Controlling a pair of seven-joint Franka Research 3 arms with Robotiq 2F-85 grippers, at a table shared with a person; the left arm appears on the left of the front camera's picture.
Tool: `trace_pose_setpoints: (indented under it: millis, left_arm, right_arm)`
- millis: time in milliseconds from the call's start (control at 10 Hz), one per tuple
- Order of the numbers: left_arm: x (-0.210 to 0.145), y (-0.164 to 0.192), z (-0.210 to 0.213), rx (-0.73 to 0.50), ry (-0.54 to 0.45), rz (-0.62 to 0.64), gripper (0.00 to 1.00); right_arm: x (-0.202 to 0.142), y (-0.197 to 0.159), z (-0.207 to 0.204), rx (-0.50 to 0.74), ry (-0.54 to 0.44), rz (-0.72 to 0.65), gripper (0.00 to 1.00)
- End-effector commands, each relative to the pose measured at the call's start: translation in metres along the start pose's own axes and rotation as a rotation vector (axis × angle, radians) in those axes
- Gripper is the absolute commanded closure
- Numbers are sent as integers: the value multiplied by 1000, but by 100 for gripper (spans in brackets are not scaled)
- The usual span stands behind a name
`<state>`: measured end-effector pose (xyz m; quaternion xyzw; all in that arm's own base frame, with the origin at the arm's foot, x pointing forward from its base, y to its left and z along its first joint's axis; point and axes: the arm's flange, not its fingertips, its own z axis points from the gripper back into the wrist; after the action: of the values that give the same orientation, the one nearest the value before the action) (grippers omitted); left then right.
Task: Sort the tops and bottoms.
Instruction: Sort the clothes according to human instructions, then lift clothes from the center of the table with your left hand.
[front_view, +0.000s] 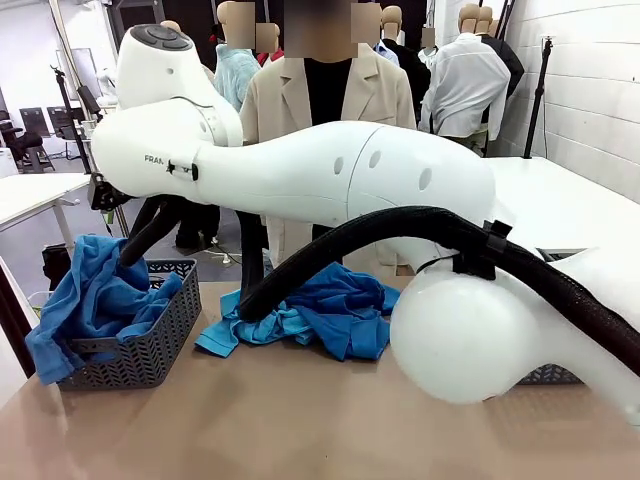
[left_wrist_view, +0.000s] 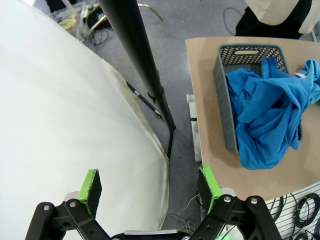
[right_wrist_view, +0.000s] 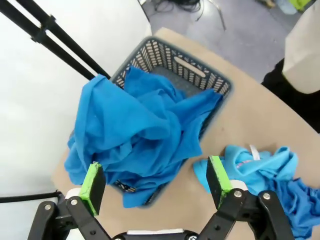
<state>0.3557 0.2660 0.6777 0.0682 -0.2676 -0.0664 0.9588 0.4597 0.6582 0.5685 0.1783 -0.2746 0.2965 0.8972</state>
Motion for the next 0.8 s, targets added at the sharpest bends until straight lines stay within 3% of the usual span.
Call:
trace_pose_setpoints:
  millis: [0, 600, 700]
  left_arm:
    - [1, -2, 0, 0, -1, 9, 0]
    - [1, -2, 0, 0, -1, 9, 0]
    - [1, -2, 0, 0, -1, 9, 0]
  right_arm:
    - [0, 0, 0, 8, -4, 12, 0]
    - [1, -1, 1, -8, -5, -3, 0]
    - [-12, -21, 39, -66, 83, 124, 0]
